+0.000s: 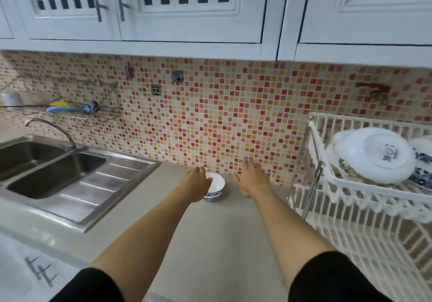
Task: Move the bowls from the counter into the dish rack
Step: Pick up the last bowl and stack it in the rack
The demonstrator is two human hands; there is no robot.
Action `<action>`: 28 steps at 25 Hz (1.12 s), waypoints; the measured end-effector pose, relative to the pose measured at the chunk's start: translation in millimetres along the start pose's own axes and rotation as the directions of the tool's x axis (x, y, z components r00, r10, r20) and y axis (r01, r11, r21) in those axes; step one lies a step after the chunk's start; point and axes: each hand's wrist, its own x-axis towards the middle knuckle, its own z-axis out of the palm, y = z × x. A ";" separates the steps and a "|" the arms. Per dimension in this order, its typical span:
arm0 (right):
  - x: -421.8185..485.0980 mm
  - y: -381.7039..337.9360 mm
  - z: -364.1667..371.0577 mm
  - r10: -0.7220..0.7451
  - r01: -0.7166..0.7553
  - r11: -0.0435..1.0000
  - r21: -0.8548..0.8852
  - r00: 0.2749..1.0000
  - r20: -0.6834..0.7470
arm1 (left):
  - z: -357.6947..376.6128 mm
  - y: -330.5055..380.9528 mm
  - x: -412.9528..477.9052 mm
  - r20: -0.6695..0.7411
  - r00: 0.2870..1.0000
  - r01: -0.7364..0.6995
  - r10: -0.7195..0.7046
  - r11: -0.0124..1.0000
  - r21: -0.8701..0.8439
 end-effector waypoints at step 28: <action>233.2 -18.6 230.8 0.310 -0.443 0.836 0.325 0.869 0.386 | 194.3 -89.8 235.6 0.253 0.804 0.593 -0.538 0.751 -0.290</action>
